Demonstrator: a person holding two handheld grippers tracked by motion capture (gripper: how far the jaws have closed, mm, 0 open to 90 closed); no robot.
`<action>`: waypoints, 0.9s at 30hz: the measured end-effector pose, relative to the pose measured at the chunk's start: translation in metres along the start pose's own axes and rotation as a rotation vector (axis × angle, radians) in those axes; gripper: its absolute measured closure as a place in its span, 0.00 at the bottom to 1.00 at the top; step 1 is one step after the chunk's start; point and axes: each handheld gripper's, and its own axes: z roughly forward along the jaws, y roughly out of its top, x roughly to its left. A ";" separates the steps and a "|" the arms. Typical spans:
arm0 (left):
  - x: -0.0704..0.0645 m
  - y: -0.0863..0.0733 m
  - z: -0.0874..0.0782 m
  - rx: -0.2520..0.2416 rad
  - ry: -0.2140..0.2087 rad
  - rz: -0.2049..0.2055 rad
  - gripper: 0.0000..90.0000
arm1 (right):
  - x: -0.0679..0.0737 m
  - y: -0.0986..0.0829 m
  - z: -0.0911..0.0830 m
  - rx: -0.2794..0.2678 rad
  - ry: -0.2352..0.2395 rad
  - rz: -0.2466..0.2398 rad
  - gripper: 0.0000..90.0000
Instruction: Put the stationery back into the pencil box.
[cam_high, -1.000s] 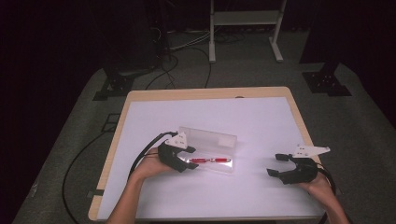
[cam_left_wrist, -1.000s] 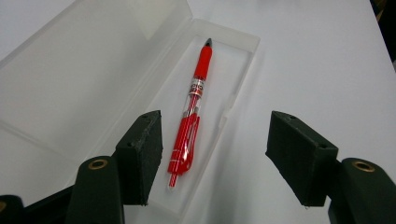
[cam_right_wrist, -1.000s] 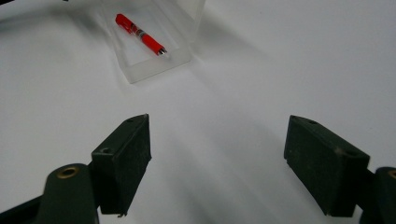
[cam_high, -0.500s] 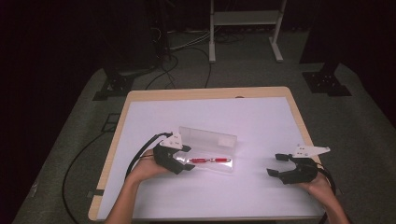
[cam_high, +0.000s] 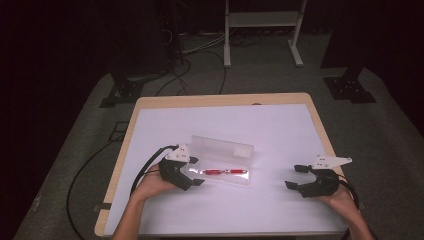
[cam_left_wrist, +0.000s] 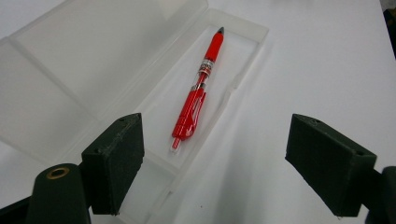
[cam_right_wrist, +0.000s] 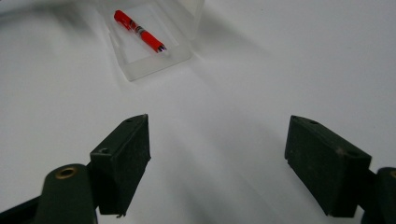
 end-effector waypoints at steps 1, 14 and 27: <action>0.000 -0.001 -0.001 0.001 0.004 0.001 0.19 | 0.000 0.000 0.000 0.001 0.000 0.001 0.23; -0.003 -0.004 -0.008 0.001 0.029 -0.010 0.13 | 0.000 0.000 0.001 0.004 -0.004 0.002 0.22; -0.006 -0.020 -0.021 -0.012 0.065 -0.039 0.11 | 0.001 0.000 0.003 0.014 -0.008 0.002 0.22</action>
